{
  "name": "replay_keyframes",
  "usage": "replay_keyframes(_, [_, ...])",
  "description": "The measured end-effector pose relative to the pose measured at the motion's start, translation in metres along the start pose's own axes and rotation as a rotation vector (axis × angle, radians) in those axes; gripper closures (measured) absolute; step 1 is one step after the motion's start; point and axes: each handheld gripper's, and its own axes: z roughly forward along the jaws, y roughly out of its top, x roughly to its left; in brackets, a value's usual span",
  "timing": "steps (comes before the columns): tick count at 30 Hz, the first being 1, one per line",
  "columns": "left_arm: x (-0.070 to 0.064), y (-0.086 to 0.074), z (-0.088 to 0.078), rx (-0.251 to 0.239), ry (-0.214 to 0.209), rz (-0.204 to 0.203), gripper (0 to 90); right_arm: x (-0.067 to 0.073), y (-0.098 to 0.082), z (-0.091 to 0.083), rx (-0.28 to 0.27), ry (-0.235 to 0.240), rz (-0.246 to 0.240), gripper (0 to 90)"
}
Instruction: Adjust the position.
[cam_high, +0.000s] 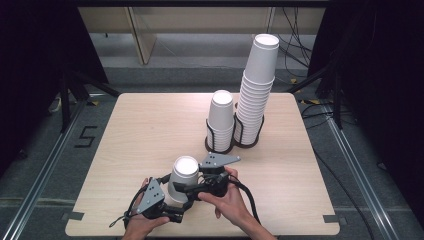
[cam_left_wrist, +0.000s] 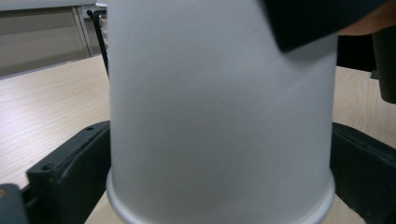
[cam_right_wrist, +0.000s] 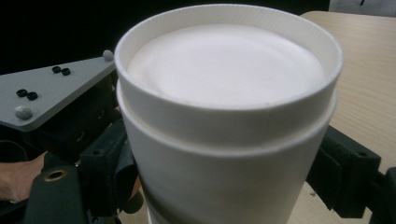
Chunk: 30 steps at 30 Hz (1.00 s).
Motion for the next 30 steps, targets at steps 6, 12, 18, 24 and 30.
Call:
replay_keyframes(6, [0.001, -0.001, 0.0, 0.046, -0.014, -0.001, 6.4, 0.0, -0.002, 0.003, 0.016, -0.006, -0.009, 17.5])
replay_keyframes(12, [0.002, -0.001, 0.0, 0.064, -0.021, 0.029, 11.2, -0.001, -0.001, 0.001, 0.049, 0.004, -0.015, 15.7])
replay_keyframes(18, [0.002, 0.0, -0.003, 0.126, -0.008, 0.114, 12.8, -0.007, 0.009, -0.021, 0.066, 0.023, -0.075, 15.8])
replay_keyframes(24, [-0.008, -0.001, 0.0, 0.172, -0.05, 0.18, 13.3, -0.008, 0.008, -0.028, 0.109, 0.027, -0.075, 15.9])
replay_keyframes(30, [-0.009, -0.001, 0.0, 0.185, -0.059, 0.2, 12.2, -0.008, 0.007, -0.027, 0.124, 0.035, -0.07, 22.4])
